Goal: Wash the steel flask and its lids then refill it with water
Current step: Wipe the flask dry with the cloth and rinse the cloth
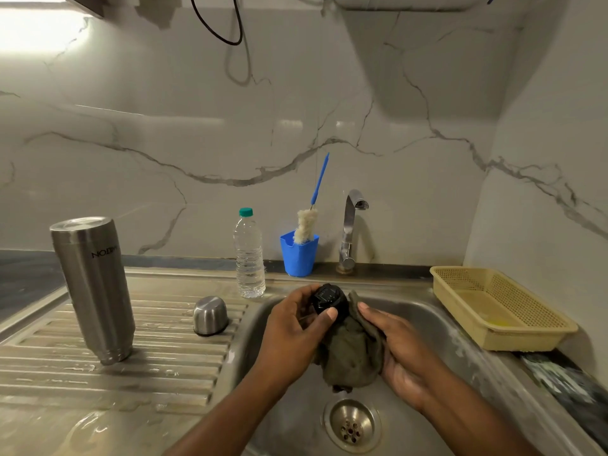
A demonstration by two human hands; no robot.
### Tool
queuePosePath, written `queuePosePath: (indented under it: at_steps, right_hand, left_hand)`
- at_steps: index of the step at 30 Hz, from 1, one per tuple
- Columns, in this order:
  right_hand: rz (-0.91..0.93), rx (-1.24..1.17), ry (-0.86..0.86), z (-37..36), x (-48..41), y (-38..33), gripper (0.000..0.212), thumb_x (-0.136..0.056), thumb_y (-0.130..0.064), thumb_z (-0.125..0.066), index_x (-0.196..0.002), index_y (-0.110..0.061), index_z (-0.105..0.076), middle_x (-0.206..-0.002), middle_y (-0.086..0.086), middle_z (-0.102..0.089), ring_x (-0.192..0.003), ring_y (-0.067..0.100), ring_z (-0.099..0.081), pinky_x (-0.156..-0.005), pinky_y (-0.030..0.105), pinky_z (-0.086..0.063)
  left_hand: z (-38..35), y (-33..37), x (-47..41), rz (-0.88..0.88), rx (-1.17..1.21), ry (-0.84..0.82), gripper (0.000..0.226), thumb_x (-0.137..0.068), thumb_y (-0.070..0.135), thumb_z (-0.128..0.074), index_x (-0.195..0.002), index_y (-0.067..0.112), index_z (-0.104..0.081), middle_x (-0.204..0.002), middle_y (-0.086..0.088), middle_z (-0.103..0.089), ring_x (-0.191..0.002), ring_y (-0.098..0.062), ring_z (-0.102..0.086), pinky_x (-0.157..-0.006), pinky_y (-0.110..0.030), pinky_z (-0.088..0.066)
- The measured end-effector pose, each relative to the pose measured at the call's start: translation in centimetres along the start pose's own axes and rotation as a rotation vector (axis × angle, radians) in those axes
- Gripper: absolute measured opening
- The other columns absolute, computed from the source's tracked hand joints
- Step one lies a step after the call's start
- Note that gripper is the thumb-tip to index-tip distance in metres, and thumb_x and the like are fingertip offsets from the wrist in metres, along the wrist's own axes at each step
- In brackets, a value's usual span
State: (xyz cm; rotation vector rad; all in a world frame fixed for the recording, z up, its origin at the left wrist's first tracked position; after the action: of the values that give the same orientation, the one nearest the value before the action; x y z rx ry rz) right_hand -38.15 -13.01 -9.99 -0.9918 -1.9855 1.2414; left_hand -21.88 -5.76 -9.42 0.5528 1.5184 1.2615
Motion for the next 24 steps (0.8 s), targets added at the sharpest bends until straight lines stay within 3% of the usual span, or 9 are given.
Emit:
queuePosePath:
  at_steps: [2, 6, 9, 11, 16, 18, 21, 24]
  right_hand:
    - [-0.019, -0.040, -0.009, -0.2, 0.1, 0.3, 0.036, -0.104, -0.025, -0.053, -0.126, -0.002, -0.072, -0.126, 0.029, -0.069, -0.124, 0.045, -0.065, -0.112, 0.064, -0.045]
    - [-0.047, -0.052, -0.034, -0.4, 0.3, 0.0, 0.035, -0.105, -0.022, -0.053, -0.126, -0.001, -0.071, -0.126, 0.033, -0.068, -0.123, 0.050, -0.063, -0.108, 0.064, -0.047]
    - [0.006, -0.031, -0.010, -0.2, 0.2, -0.6, 0.036, -0.096, -0.018, -0.063, -0.124, 0.004, -0.070, -0.120, 0.033, -0.070, -0.111, 0.044, -0.070, -0.091, 0.049, -0.062]
    - [0.043, -0.041, 0.013, 0.0, 0.1, -0.7, 0.037, -0.094, -0.017, -0.066, -0.124, 0.005, -0.069, -0.120, 0.032, -0.070, -0.103, 0.038, -0.073, -0.084, 0.042, -0.064]
    - [-0.021, -0.046, -0.014, -0.5, 0.2, 0.0, 0.033, -0.103, -0.020, -0.057, -0.125, 0.001, -0.070, -0.121, 0.034, -0.069, -0.112, 0.047, -0.067, -0.097, 0.058, -0.057]
    - [-0.014, -0.010, -0.030, -0.5, 0.2, -0.1, 0.033, -0.102, -0.020, -0.058, -0.125, 0.001, -0.069, -0.121, 0.032, -0.070, -0.112, 0.045, -0.067, -0.092, 0.053, -0.060]
    - [0.028, 0.009, -0.024, -0.3, 0.2, -0.6, 0.032, -0.099, -0.018, -0.062, -0.125, 0.000, -0.070, -0.119, 0.030, -0.071, -0.103, 0.038, -0.071, -0.084, 0.044, -0.062]
    - [0.014, -0.021, -0.032, -0.2, 0.2, -0.4, 0.029, -0.102, -0.017, -0.059, -0.125, -0.004, -0.072, -0.121, 0.029, -0.071, -0.109, 0.040, -0.070, -0.088, 0.048, -0.061]
  left_hand:
    - [-0.2, 0.0, 0.2, -0.029, -0.043, -0.026, 0.040, -0.095, 0.013, -0.077, -0.131, 0.023, -0.066, -0.119, 0.013, -0.076, -0.114, -0.003, -0.071, -0.099, -0.024, -0.057]
    - [-0.3, 0.2, 0.0, -0.052, -0.085, 0.011, 0.040, -0.095, 0.017, -0.077, -0.129, 0.032, -0.063, -0.118, 0.015, -0.076, -0.114, 0.001, -0.069, -0.098, -0.022, -0.057]
    - [-0.1, 0.3, -0.2, -0.048, -0.032, 0.034, 0.040, -0.094, 0.015, -0.077, -0.131, 0.026, -0.065, -0.119, 0.011, -0.076, -0.114, -0.001, -0.070, -0.101, -0.025, -0.057]
    - [-0.3, 0.2, -0.1, -0.045, -0.005, 0.019, 0.041, -0.094, 0.009, -0.077, -0.131, 0.022, -0.066, -0.120, 0.010, -0.077, -0.115, -0.004, -0.071, -0.101, -0.024, -0.056]
    - [-0.4, 0.0, 0.2, -0.050, -0.021, -0.003, 0.044, -0.093, 0.004, -0.076, -0.129, 0.026, -0.065, -0.118, 0.016, -0.076, -0.115, 0.000, -0.070, -0.099, -0.018, -0.054]
    - [0.0, 0.0, 0.0, -0.045, -0.023, 0.034, 0.042, -0.094, 0.007, -0.077, -0.128, 0.029, -0.065, -0.117, 0.015, -0.077, -0.115, 0.000, -0.070, -0.102, -0.022, -0.055]
    - [0.5, -0.1, -0.5, -0.038, 0.010, 0.063, 0.042, -0.095, 0.007, -0.076, -0.133, 0.019, -0.065, -0.120, 0.008, -0.077, -0.115, -0.004, -0.071, -0.104, -0.029, -0.056]
    - [0.2, 0.0, -0.1, -0.030, 0.022, 0.010, 0.044, -0.094, 0.006, -0.076, -0.134, 0.020, -0.065, -0.122, 0.008, -0.077, -0.117, -0.005, -0.070, -0.104, -0.026, -0.056]
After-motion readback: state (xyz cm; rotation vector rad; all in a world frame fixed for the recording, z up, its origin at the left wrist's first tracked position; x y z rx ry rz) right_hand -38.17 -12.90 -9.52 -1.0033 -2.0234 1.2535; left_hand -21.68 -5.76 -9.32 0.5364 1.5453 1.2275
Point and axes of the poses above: each hand's wrist, its own x-axis away from the middle knuckle, its own z-axis out of the back of the hand, y = z × x, the point moved 3 cm from there along -x, towards the middle knuckle
